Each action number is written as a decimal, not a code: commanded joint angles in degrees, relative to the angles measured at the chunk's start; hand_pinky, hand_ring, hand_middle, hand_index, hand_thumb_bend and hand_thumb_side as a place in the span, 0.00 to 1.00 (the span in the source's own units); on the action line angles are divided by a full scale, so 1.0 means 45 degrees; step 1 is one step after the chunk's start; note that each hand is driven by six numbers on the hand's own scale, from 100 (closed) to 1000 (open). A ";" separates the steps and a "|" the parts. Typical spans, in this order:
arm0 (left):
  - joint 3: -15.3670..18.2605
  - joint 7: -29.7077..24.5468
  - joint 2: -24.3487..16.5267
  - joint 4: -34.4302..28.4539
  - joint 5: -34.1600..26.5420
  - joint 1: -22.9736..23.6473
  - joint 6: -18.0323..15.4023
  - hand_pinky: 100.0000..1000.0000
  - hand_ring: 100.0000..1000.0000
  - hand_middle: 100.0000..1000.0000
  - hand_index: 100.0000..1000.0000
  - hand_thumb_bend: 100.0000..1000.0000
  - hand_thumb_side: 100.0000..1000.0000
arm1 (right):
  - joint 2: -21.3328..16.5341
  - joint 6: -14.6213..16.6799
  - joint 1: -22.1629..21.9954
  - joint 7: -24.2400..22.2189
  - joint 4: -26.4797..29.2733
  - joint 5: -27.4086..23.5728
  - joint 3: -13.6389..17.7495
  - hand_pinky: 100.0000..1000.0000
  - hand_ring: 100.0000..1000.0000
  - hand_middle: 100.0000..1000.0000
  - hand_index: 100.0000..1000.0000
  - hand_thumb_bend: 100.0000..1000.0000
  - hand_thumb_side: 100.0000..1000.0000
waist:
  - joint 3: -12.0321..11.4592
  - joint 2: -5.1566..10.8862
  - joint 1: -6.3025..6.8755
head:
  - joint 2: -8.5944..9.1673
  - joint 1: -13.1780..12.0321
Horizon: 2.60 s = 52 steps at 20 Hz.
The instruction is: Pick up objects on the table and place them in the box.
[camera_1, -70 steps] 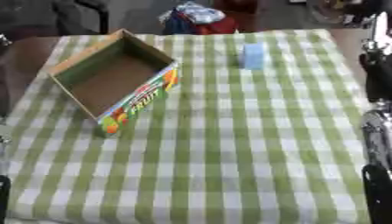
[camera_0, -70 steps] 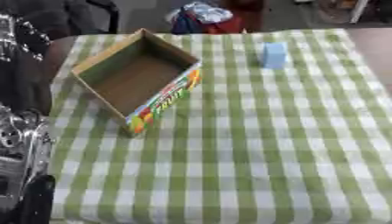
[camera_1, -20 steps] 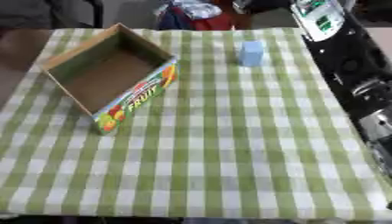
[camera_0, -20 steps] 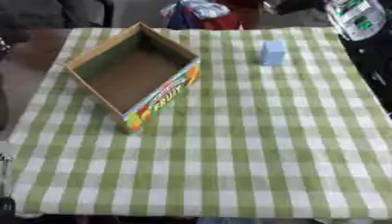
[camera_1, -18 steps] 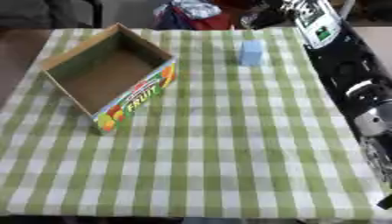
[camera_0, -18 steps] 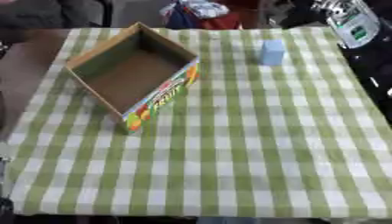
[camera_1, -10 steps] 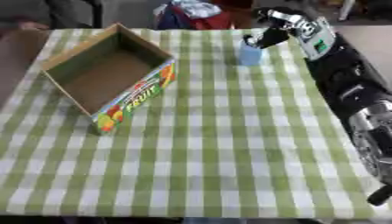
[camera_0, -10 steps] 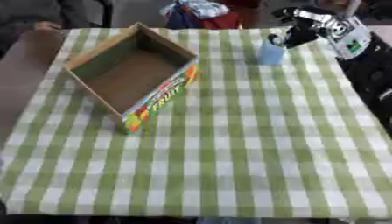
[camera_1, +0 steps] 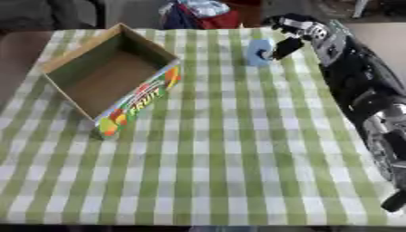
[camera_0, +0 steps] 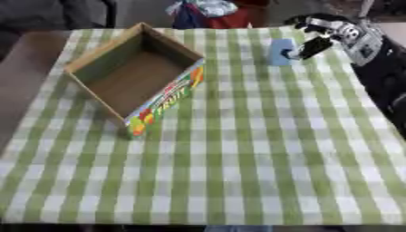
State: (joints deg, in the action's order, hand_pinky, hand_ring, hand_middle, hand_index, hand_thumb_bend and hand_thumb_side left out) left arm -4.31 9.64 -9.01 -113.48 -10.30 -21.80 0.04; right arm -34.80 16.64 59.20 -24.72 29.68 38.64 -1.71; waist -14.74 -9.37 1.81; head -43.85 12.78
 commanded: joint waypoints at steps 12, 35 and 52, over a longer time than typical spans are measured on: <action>0.0020 -0.0098 -0.0203 -0.0246 -0.0009 -0.0253 0.0007 0.59 0.66 0.60 0.83 0.02 0.66 | -0.0454 0.0144 0.0164 0.0188 0.0069 0.0445 0.0112 0.94 1.00 0.93 1.00 0.19 0.15 | -0.0317 -0.0114 0.0254 | 0.0076 0.0552; -0.0025 -0.0146 -0.0134 -0.0246 -0.0023 -0.0175 0.0009 0.60 0.66 0.60 0.83 0.02 0.66 | 0.0427 0.1476 0.0924 0.2105 0.3470 -0.0035 -0.0681 0.82 0.80 0.39 0.91 0.00 0.04 | -0.0330 0.0121 0.0108 | 0.0022 0.0634; -0.0206 -0.0345 0.0173 -0.0246 -0.0192 -0.0395 -0.0001 0.60 0.66 0.59 0.83 0.03 0.66 | 0.3957 0.2342 0.0991 -0.0501 0.4766 0.0940 -0.2464 0.85 0.82 0.42 0.93 0.00 0.00 | -0.1207 0.0057 0.0216 | 0.0008 0.1242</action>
State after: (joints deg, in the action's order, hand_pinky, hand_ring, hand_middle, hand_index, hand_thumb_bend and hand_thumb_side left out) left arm -5.09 8.36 -7.93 -113.48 -11.04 -22.63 0.19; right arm -17.31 26.86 62.51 -26.58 51.00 41.68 -12.77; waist -20.12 -9.92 2.59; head -43.81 18.11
